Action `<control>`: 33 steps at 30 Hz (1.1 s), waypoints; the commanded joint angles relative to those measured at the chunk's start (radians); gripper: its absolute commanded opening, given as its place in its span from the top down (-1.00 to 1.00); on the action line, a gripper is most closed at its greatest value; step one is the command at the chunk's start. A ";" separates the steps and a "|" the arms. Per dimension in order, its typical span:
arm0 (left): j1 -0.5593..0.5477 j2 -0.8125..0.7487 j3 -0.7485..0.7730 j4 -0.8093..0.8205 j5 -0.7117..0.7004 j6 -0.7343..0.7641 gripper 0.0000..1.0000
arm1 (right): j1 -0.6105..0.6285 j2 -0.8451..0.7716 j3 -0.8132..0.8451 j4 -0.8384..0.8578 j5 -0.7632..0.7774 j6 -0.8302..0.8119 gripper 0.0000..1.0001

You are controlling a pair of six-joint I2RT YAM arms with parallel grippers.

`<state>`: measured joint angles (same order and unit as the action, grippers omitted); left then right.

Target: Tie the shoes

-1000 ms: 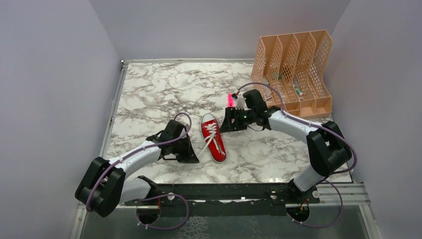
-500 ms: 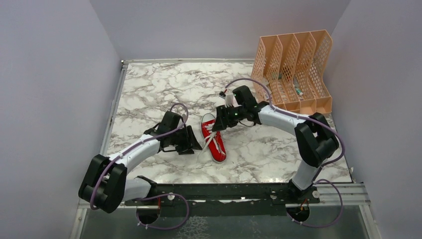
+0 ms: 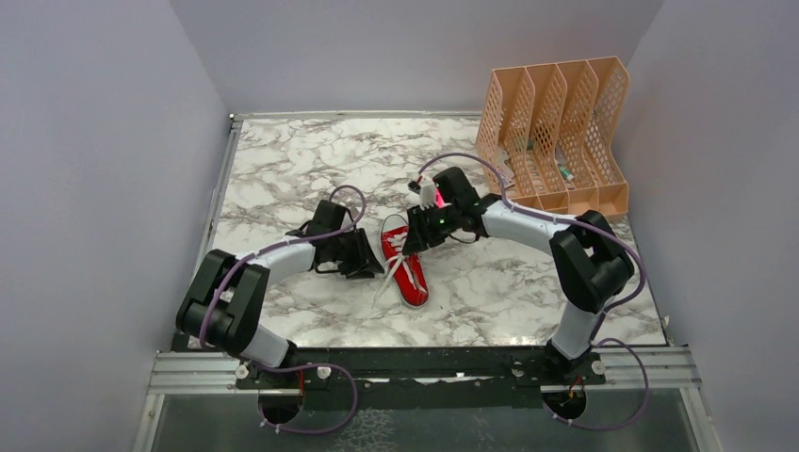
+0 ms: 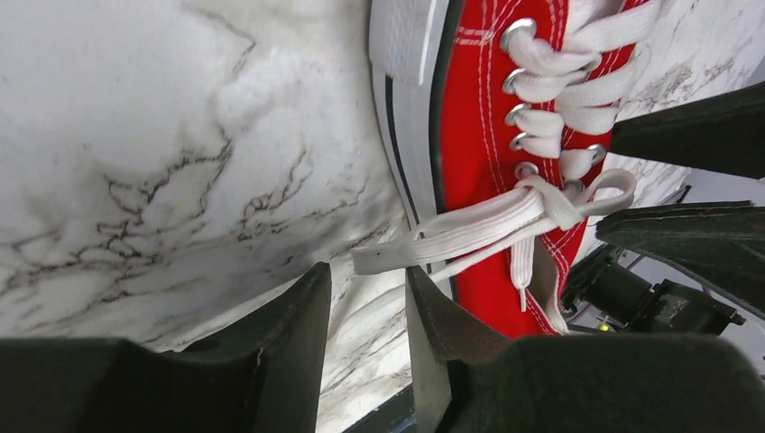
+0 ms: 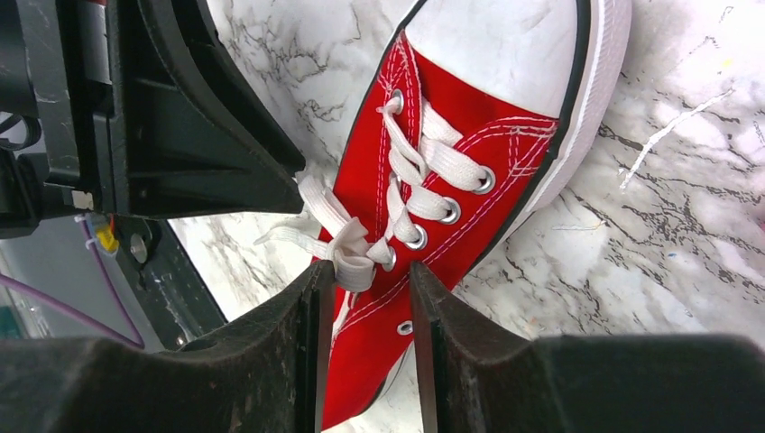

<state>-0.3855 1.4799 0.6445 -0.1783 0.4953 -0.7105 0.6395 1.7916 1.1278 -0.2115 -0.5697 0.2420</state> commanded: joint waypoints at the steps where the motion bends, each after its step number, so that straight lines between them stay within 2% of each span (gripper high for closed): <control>1: 0.004 0.028 0.053 0.025 -0.001 0.070 0.28 | 0.016 0.023 0.041 -0.029 0.057 -0.012 0.20; 10: 0.004 0.098 0.072 0.005 -0.010 0.103 0.30 | 0.042 0.030 0.081 -0.070 0.132 -0.006 0.18; 18: 0.004 0.128 0.073 0.001 -0.029 0.104 0.38 | 0.046 0.016 0.072 -0.091 0.202 0.003 0.55; 23: 0.004 0.172 0.080 -0.009 -0.020 0.107 0.56 | 0.046 -0.017 0.071 -0.093 0.219 0.037 0.98; 24: 0.002 0.176 0.081 -0.010 -0.021 0.108 0.63 | 0.046 -0.025 0.068 -0.090 0.220 0.051 0.99; 27: 0.002 0.191 0.090 -0.028 -0.041 0.119 1.00 | 0.047 -0.058 0.057 -0.089 0.268 0.095 0.99; 31: 0.002 0.205 0.105 -0.088 -0.070 0.137 1.00 | 0.044 -0.119 0.015 -0.087 0.395 0.122 0.99; 33: 0.002 0.204 0.106 -0.117 -0.094 0.128 1.00 | 0.038 -0.144 -0.013 -0.072 0.402 0.100 0.99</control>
<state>-0.3809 1.6459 0.7586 -0.1944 0.5152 -0.6231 0.6800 1.7241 1.1587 -0.2905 -0.2756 0.3325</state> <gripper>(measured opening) 0.005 0.011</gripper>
